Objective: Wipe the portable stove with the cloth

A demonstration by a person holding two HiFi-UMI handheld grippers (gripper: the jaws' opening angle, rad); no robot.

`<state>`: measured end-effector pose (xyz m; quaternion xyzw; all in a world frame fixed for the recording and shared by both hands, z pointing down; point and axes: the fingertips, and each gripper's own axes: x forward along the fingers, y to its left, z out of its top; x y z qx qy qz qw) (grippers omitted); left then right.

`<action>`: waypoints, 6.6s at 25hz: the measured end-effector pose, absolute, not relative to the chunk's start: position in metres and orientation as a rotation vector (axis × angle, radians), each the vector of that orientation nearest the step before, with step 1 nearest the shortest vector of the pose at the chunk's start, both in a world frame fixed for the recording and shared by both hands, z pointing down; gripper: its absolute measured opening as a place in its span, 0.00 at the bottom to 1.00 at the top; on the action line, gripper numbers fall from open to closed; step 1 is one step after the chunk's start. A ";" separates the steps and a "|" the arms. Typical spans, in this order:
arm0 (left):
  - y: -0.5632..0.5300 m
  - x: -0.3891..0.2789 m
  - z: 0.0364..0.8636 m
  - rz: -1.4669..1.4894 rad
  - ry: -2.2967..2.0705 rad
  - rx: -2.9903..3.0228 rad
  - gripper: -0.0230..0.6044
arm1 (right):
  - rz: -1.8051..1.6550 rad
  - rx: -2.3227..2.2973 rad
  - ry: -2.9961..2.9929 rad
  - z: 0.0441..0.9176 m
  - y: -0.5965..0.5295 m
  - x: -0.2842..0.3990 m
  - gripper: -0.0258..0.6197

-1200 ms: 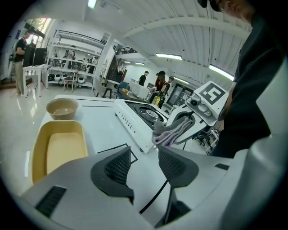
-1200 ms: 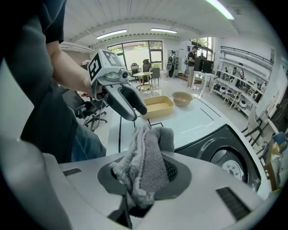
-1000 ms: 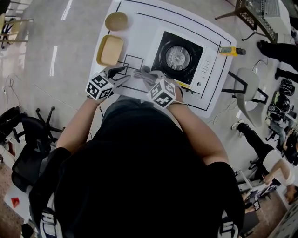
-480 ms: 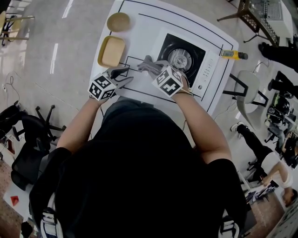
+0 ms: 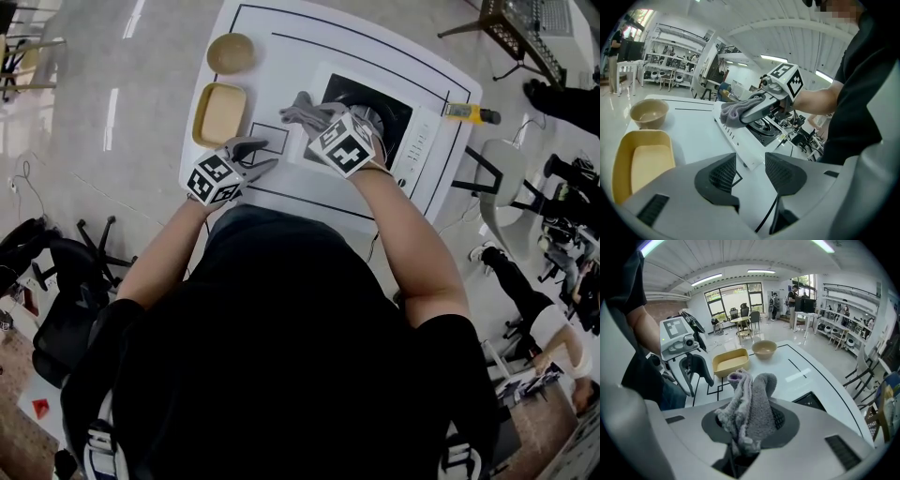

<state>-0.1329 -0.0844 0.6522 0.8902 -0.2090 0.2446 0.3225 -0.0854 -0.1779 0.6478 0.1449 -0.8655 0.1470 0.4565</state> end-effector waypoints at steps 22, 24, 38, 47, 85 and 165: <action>-0.129 -0.084 0.666 0.610 -0.419 2.279 0.40 | 0.629 0.530 -2.164 0.656 -0.315 -0.067 0.20; -0.127 -0.083 0.669 0.624 -0.408 2.271 0.40 | 0.775 0.555 -2.176 0.656 -0.321 -0.063 0.20; -0.125 -0.078 0.675 0.691 -0.382 2.273 0.40 | 1.051 0.695 -2.094 0.661 -0.321 0.028 0.21; -0.121 -0.067 0.673 0.722 -0.366 2.281 0.40 | 1.129 0.804 -2.039 0.663 -0.308 0.106 0.21; -0.122 -0.074 0.669 0.775 -0.398 2.301 0.40 | 0.308 1.014 -1.756 0.628 -0.292 0.237 0.21; -0.091 -0.064 0.657 0.758 -0.413 2.355 0.47 | 0.258 0.715 -1.749 0.661 -0.070 0.094 0.21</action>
